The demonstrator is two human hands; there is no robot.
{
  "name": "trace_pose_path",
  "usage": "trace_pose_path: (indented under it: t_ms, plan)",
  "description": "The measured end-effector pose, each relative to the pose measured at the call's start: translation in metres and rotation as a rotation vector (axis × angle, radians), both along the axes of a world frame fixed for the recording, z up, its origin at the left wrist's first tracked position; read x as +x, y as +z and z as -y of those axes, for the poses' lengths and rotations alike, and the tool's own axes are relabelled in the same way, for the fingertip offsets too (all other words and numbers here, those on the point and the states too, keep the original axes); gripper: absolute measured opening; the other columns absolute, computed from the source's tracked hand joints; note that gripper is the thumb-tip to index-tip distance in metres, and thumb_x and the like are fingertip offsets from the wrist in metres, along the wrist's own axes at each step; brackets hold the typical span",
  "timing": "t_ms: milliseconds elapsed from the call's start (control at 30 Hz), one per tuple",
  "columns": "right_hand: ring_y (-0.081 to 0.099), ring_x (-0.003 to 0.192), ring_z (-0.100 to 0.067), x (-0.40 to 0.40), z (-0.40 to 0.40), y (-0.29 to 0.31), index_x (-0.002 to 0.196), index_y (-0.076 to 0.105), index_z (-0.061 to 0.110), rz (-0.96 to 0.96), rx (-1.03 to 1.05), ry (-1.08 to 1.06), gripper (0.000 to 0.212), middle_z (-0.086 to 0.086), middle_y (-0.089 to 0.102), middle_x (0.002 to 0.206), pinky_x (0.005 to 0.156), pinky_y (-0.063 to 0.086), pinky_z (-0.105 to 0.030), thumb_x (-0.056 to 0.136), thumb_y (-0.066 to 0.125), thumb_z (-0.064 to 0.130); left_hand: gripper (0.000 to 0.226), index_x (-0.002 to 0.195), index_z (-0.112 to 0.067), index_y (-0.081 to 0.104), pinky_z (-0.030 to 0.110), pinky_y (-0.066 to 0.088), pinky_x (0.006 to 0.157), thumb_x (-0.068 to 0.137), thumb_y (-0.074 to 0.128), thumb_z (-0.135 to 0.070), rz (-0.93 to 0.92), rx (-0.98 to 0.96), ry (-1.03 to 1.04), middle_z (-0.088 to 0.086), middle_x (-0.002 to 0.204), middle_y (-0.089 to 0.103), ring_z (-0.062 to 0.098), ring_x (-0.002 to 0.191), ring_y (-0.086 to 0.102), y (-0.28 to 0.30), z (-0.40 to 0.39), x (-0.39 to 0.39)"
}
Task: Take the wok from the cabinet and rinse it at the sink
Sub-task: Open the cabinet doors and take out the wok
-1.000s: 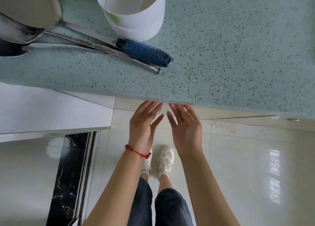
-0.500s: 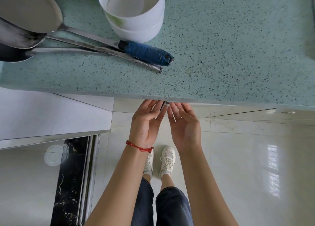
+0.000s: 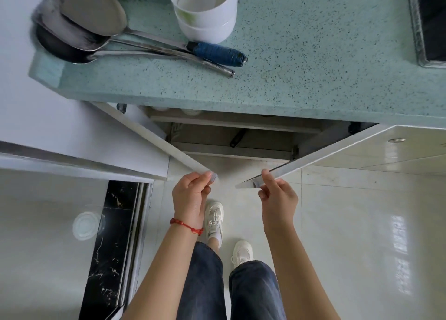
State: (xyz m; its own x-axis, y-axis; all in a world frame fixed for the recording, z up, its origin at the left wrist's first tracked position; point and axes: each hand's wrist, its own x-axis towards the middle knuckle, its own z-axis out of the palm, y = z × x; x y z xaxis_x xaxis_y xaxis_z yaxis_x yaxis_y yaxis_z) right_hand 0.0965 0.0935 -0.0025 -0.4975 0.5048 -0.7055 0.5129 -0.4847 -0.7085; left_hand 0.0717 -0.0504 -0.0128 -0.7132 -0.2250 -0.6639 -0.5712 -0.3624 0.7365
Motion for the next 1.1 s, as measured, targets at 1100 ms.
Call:
trace_pose_path:
  t_ms: [1100]
  plan:
    - [0.049,0.051,-0.008,0.198,-0.099,0.005,0.059,0.048,0.005,0.142,0.561,-0.148,0.021,0.009,0.045,0.041,0.050,0.035,-0.013,0.076,0.055,0.015,0.028,0.101,0.006,0.064,0.038,0.048,0.078,0.079,0.065,-0.011,-0.091,-1.015,-0.332,0.026,0.099,0.067,0.039,0.093,0.061,0.038,0.186,0.128]
